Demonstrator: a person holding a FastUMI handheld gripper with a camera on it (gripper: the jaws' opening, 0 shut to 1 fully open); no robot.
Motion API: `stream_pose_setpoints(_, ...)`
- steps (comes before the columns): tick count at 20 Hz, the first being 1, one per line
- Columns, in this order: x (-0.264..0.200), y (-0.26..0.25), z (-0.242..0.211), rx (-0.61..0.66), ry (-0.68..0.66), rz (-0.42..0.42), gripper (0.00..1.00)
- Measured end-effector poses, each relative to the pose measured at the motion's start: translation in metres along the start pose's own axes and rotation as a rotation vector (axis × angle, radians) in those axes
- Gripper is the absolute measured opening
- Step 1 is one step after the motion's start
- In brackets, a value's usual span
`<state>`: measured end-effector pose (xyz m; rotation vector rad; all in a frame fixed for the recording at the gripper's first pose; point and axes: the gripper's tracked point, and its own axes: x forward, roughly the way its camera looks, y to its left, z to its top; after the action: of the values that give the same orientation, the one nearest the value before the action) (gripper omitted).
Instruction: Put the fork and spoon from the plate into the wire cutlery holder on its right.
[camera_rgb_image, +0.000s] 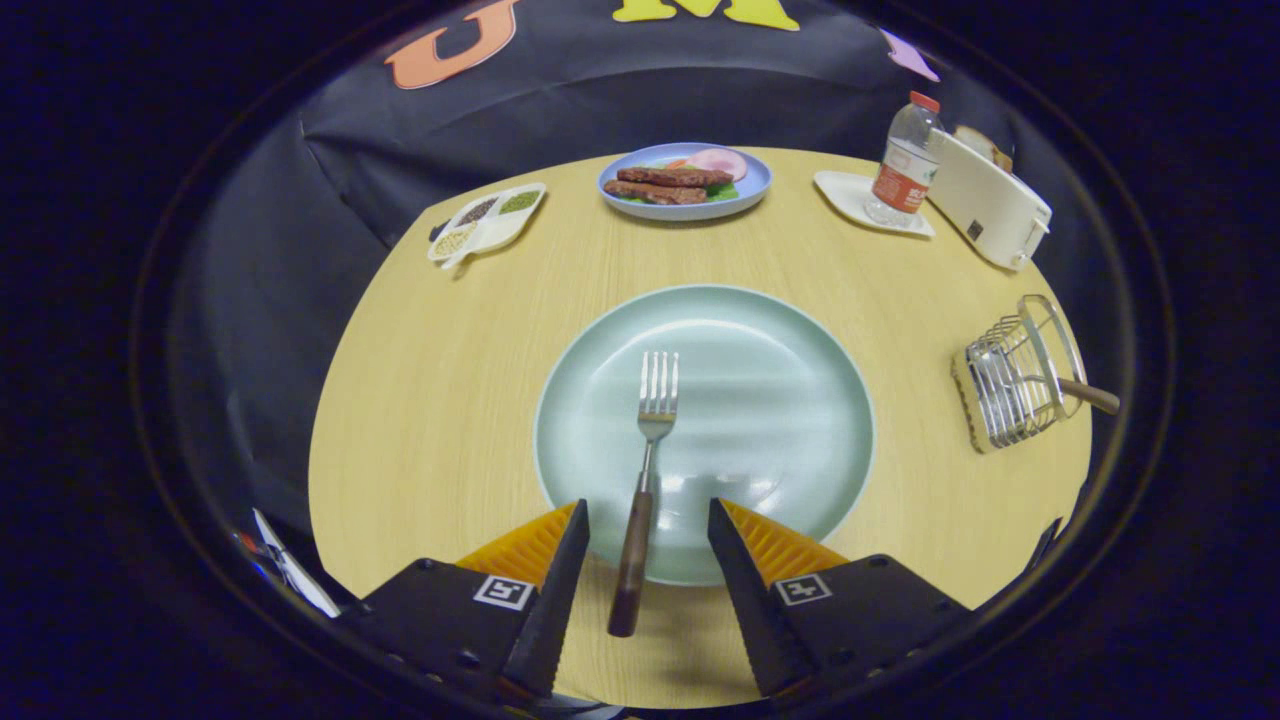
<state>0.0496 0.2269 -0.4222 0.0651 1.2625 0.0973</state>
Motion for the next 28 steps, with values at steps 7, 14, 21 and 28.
stream_pose_setpoints(7, 0.018, -0.005, -0.018, 0.071, 0.107, -0.059, 0.25)
stream_pose_setpoints(14, 0.012, 0.007, -0.012, -0.006, 0.088, 0.051, 0.04)
stream_pose_setpoints(21, -0.024, -0.010, 0.007, -0.072, 0.050, 0.070, 0.03)
stream_pose_setpoints(28, -0.087, -0.037, 0.030, -0.180, 0.008, 0.125, 0.03)
